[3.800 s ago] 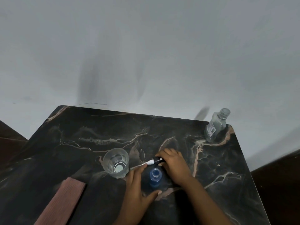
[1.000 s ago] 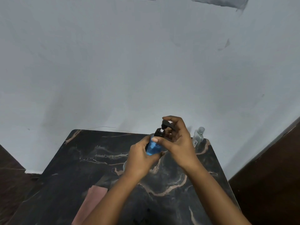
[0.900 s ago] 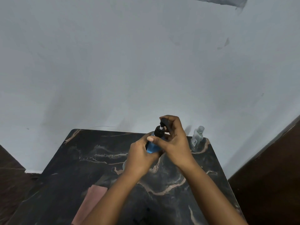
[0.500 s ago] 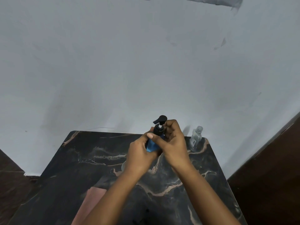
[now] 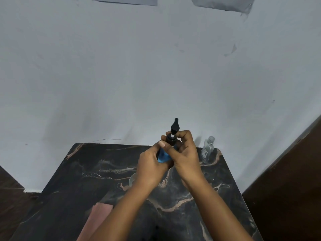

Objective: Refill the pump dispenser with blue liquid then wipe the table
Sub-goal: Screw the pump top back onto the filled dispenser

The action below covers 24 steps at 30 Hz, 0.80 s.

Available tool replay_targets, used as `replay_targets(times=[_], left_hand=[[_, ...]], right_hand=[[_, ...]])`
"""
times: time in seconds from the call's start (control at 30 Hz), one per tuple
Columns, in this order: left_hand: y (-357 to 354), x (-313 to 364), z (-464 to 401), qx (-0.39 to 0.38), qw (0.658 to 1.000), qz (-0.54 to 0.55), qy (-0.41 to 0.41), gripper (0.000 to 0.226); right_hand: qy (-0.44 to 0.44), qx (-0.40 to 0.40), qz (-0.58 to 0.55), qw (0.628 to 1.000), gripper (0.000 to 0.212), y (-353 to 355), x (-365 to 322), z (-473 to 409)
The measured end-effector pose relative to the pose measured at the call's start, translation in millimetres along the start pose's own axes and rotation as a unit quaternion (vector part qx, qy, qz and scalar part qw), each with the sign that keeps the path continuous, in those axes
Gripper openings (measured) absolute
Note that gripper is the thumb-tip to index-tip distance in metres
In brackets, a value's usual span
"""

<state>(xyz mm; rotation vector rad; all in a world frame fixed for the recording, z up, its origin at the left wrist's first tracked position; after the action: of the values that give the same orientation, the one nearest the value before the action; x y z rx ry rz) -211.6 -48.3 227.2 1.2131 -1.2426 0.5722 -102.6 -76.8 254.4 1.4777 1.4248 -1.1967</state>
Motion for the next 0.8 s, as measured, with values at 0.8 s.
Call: replay_targets(times=[0.8], left_hand=[[-11,6,12,-0.002,1.0,0.021,-0.001,0.029]], right_hand=[[0.009,-0.016,-0.013,1.0,0.028,10,4,12]])
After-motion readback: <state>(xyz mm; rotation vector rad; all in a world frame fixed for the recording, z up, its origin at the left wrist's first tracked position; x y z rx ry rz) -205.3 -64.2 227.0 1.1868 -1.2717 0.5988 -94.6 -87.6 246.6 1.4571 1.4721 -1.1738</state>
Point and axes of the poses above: each hand's wrist, its own z-axis away from the middle knuckle, its own y-axis out of the back of the hand, x = y × z, the point moved 7 cm from there along -z, towards the middle knuckle, and after that the axes turned 10 degrees about -x, right-handed, at the moved point
